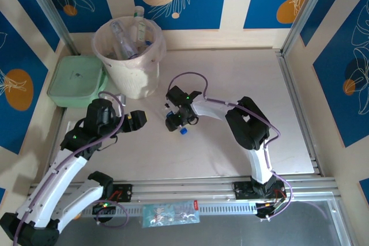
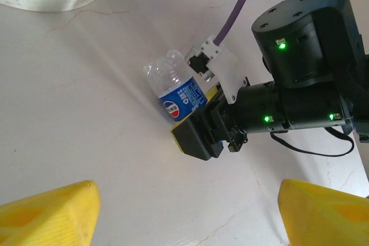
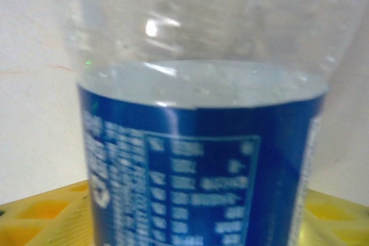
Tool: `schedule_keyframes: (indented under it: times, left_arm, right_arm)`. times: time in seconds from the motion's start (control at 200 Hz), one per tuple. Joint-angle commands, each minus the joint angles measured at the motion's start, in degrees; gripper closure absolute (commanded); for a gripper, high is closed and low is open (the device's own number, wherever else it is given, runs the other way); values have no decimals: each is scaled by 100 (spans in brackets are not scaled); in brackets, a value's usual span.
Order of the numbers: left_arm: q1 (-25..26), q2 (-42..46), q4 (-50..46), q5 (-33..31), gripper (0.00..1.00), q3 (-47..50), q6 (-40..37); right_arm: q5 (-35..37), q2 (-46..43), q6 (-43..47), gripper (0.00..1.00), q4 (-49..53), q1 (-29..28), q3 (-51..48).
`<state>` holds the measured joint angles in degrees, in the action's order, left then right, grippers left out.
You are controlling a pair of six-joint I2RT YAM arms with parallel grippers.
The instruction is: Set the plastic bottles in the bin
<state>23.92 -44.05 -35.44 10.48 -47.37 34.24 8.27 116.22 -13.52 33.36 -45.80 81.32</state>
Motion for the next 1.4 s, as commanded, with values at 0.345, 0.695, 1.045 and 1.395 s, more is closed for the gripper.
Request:
schedule_keyframes:
  times: [0.345,0.695,1.045,1.395]
  left_arm:
    - [42,-176,-197,-294,13,-507,-31]
    - [51,-722,1022,1380,1,-1108,88]
    - [97,-1413,2942,3366,1,-1335,675]
    - [676,-1773,3505,3847,18,-1506,691]
  right_arm:
    - [-336,-1516,19,52,-470,36,-849]
    - [-2064,-3646,-418,53,-1307,71,-1420]
    - [-3112,-4566,-911,53,-2159,-155,-1636]
    - [-3025,-4821,-1063,53,-2203,-129,-1602]
